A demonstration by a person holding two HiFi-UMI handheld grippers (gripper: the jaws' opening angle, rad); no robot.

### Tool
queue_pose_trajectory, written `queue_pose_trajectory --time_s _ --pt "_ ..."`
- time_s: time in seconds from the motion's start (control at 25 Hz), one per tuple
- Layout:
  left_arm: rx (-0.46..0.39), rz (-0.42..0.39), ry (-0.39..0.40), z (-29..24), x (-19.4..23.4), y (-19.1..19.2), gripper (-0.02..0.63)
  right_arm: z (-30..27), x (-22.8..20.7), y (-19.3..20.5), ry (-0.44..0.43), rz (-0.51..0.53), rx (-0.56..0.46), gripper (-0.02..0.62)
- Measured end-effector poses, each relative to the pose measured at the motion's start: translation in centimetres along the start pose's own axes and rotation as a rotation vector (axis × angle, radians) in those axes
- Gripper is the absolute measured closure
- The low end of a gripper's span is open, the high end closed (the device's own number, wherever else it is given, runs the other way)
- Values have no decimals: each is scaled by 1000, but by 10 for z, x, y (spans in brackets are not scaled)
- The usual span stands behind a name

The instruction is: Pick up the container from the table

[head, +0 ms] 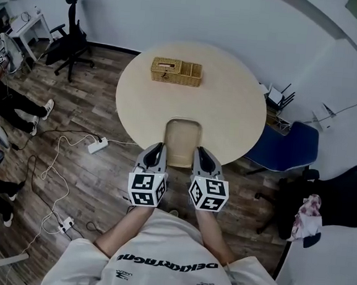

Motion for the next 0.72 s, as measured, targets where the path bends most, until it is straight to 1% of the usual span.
queue_pose_trajectory --time_s 0.28,0.72 --pt "-37 -11 -13 18 -3 -3 572 12 8 -2 -19 8 -28 537" --pt "-48 2 -21 32 -4 1 572 24 14 1 -27 15 -41 537"
Point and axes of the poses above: the fingertips, and each gripper's own axes: z backward along the fingers, x to its left, y out of its underside, the point moved 9 cm from there along z, backward along the fingers, and after that the axes turned 12 degrees about -y, right-handed, at the moved point
